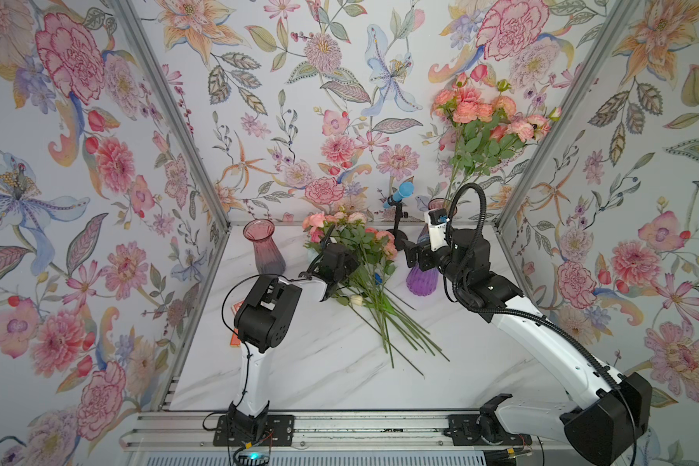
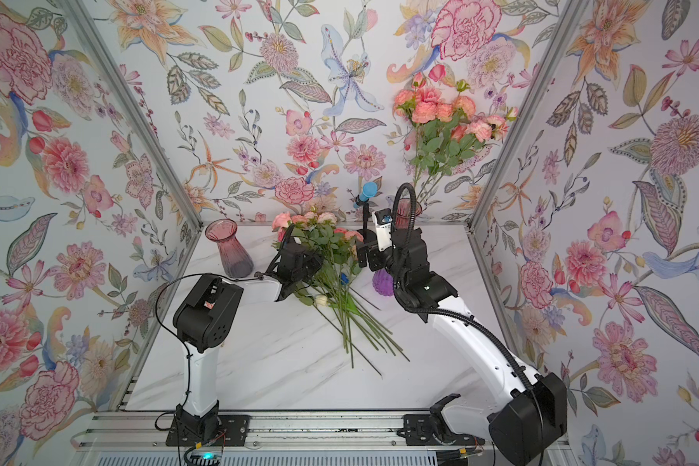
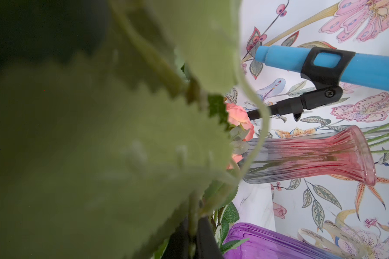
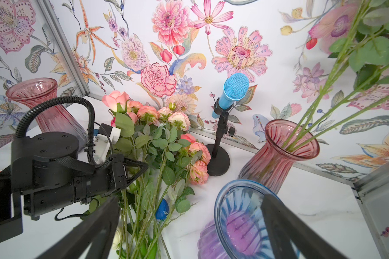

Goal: Place the pink flowers into the vase
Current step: Pick up the flower at the center of the board.

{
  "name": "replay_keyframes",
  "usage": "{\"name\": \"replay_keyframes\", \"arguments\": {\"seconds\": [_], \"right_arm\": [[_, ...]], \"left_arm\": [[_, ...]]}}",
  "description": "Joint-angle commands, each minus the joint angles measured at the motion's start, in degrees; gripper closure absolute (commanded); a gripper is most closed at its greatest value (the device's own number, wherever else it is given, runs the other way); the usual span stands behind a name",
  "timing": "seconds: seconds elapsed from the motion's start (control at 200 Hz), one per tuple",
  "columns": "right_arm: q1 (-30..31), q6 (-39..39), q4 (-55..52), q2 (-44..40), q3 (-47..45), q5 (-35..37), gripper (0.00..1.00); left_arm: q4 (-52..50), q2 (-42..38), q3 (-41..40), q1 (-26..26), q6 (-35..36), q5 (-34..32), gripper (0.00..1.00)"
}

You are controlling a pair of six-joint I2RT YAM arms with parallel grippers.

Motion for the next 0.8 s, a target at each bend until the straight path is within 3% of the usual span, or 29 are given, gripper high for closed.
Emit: {"name": "replay_keyframes", "arguments": {"seconds": [0.0,0.325,0.535,0.796], "right_arm": [[-0.1,1.1,0.4,-1.0,0.4,-0.7,0.01],[0.1,-0.5,-4.9,-0.4,4.1,-5.2,0.01],[0.5,-3.1,-8.0,-0.4,6.4,-6.4,0.01],[0.0,-3.3,-9.8,1.6,11.0,-7.4,0.01]], "left_arm": [[0.6,-3.9,0.7,0.7,1.9,-1.7,1.0],[1.9,-8.5,4.2,0.9,8.6,2.6,1.0],[-5.2,-13.0,7.7,0.2,23.0,4.9,1.0],[-10.4,-22.9,5.0,-0.3,42.3,5.9,1.0]]}}
